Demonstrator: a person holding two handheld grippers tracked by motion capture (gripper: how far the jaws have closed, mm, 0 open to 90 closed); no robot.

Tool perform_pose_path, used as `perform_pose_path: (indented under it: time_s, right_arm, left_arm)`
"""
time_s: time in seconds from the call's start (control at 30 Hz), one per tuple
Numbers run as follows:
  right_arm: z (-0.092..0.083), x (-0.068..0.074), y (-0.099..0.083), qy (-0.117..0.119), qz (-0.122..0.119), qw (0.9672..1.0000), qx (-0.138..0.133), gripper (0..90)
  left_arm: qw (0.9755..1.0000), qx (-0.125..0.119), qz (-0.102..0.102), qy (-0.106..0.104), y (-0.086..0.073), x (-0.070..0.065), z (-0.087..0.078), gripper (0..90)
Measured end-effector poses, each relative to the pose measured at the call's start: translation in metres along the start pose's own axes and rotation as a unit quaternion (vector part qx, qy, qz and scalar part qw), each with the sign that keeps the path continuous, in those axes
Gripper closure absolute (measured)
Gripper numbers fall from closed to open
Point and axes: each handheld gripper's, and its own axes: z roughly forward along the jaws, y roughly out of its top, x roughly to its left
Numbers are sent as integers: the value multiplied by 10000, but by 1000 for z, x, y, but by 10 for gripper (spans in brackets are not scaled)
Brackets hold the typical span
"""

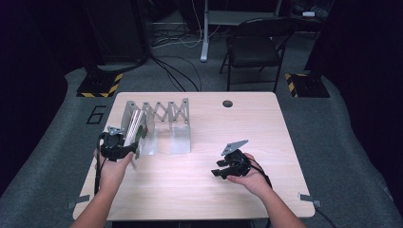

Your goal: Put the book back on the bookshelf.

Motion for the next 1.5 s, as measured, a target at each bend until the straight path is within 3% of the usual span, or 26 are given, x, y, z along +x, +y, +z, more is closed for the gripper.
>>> perform_pose_path:
  time_s: [0.33,0.5,0.63,0.73,0.9,0.97,1.3,1.5]
  right_arm:
    - [2,-3,-1,2,-91,9999,48,527]
    - [3,-2,-2,3,6,10000,42,526]
    - [2,-4,-2,20,-72,10000,48,525]
    - [2,-3,-4,-17,27,10000,-50,523]
    - [-1,-5,-6,-20,104,9999,-2,522]
    - [-1,-6,-7,-35,95,9999,8,522]
    - [1,-6,-7,-70,43,10000,4,522]
    - [-1,-6,-7,-125,8,9999,34,520]
  left_arm:
    - [9997,102,164,-154,2,-2,-10,475]
    - [9997,111,139,-159,4,-1,-16,473]
    - [9998,77,119,-137,6,1,-21,468]
    - [9998,28,110,-178,6,3,-27,466]
    - [9994,132,159,-278,4,7,-33,463]
    - [9995,67,112,-304,4,7,-35,462]
    - [9987,-42,287,-411,5,4,-51,456]
    - [9979,45,398,-513,4,4,-61,455]
